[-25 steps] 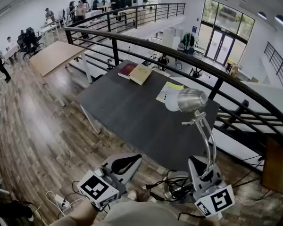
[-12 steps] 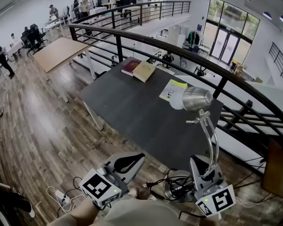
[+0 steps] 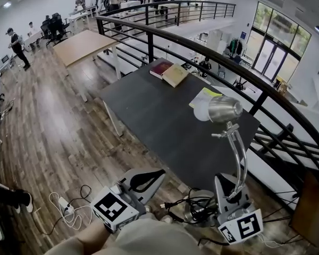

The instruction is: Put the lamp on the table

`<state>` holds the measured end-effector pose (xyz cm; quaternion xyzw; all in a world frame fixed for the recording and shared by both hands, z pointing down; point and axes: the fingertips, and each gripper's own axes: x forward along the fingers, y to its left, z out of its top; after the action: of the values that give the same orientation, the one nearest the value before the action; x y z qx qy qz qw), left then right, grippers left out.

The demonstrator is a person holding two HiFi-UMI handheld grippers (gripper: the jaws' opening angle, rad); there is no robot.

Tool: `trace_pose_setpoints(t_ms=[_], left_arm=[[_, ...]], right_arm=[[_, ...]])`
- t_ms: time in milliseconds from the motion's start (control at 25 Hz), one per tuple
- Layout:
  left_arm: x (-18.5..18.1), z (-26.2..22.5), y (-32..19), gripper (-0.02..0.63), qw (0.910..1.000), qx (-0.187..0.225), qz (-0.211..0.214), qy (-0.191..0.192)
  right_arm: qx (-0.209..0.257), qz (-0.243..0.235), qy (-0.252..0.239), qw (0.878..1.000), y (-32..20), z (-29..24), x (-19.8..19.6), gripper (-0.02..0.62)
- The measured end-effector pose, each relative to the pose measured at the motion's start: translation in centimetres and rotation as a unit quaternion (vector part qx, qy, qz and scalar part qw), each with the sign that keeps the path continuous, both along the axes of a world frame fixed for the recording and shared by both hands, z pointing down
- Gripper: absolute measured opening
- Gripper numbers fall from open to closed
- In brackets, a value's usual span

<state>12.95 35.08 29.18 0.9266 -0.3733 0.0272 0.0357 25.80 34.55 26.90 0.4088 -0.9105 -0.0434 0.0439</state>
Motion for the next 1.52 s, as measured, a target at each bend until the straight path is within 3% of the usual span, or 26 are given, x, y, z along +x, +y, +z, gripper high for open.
trace_pose_setpoints(t_ms=[440,800,1040,1520], left_arm=[[0.4,0.6,0.7,0.005,0.9994,0.004,-0.034,-0.01],[-0.2,2.0,-3.0,0.005,0.9993,0.013,-0.035,-0.009],[-1.6,2.6,-7.3,0.005,0.9997,0.021,-0.009,-0.011],[-8.6,1.7,-20.9,0.005,0.9987,0.02,0.047,0.002]], right_arm=[[-0.008,-0.035,-0.003,0.999,-0.5,1.6,0.2,-0.002],[0.006,-0.041,0.004,0.999,-4.0,2.5,-0.7,-0.002],[0.014,-0.019,0.01,1.0,-7.9,3.6,-2.9,-0.002],[-0.019,0.018,-0.001,1.0,-20.9,4.6,-10.3,-0.002]])
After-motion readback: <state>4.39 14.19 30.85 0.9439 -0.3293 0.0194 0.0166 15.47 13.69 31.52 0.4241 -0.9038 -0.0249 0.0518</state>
